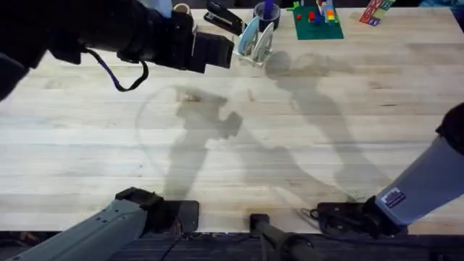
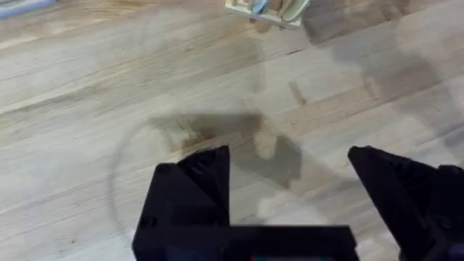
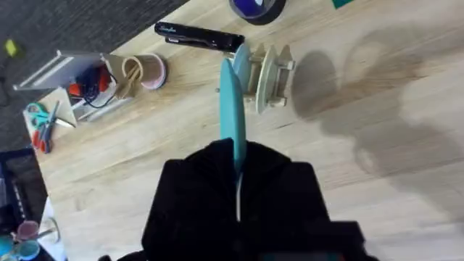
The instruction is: Pick up the plates from the table one by one and place each into a slot on the dish rack.
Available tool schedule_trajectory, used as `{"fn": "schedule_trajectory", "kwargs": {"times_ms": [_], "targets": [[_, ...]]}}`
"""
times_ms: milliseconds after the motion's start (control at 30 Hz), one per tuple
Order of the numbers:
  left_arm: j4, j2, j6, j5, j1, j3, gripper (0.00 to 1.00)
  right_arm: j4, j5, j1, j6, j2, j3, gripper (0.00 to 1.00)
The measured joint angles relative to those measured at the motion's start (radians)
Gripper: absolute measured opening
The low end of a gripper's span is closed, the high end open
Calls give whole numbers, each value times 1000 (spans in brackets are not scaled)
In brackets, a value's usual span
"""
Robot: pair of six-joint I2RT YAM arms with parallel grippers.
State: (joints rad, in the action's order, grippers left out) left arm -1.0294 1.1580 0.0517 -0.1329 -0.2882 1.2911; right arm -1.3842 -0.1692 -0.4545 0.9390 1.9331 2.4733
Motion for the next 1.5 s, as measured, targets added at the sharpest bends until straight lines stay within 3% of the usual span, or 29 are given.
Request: {"fn": "schedule_trajectory", "kwargs": {"times_ms": [1500], "targets": [[-3,0,0,0,0,0,994,71,-3,-1,-5,245,1,33]]}}
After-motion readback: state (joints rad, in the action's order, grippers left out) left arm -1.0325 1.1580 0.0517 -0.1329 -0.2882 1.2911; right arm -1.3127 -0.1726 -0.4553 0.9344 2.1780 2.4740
